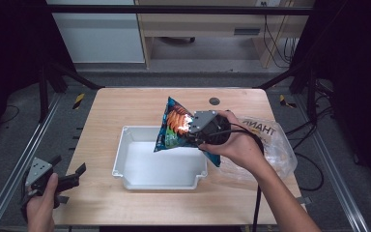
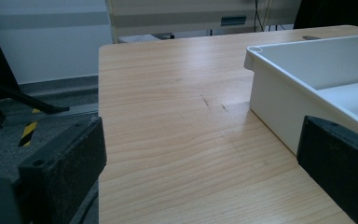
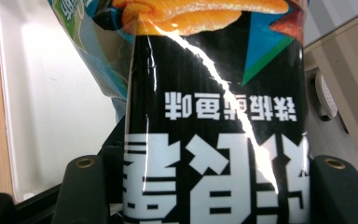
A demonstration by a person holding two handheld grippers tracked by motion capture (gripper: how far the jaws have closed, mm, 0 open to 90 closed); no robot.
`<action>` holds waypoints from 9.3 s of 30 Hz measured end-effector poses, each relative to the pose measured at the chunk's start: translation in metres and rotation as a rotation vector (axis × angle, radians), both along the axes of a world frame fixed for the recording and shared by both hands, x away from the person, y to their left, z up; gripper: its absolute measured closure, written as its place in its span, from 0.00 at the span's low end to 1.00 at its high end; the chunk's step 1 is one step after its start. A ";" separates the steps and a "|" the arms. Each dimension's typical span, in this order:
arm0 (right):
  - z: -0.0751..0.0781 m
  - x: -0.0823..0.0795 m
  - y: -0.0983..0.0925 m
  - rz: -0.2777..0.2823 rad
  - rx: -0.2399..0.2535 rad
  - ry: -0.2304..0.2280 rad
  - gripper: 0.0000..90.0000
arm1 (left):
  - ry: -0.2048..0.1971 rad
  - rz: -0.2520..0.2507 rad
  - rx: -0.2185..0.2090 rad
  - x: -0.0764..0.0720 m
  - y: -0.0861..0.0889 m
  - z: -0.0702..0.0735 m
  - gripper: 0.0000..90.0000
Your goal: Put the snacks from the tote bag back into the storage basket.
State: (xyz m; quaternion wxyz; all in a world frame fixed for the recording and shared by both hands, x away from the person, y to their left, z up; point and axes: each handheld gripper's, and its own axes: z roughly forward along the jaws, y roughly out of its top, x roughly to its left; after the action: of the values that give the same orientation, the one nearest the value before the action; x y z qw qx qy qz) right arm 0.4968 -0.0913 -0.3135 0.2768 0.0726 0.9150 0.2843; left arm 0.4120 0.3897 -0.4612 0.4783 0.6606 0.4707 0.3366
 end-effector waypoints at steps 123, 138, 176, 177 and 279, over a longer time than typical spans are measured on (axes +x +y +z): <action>-0.114 0.033 0.095 0.148 -0.122 0.243 0.44 | 0.033 -0.037 0.034 0.006 -0.003 -0.004 0.02; -0.117 0.034 0.096 0.137 -0.126 0.247 0.42 | 0.041 -0.038 0.040 0.006 -0.004 -0.005 0.02; -0.121 0.033 0.099 0.108 -0.113 0.236 0.24 | 0.057 -0.036 0.044 0.007 -0.004 -0.007 0.02; -0.121 0.033 0.099 0.099 -0.112 0.240 0.22 | 0.058 -0.036 0.044 0.007 -0.004 -0.007 0.02; -0.027 -0.032 -0.067 -0.689 0.567 -0.127 0.06 | 0.066 -0.061 0.063 0.010 -0.016 -0.007 0.01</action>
State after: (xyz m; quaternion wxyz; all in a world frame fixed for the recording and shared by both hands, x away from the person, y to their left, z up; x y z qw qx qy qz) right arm 0.4644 -0.1587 -0.3405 0.3800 0.4286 0.7045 0.4189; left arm 0.4219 0.3742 -0.4686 0.4513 0.7002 0.4551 0.3146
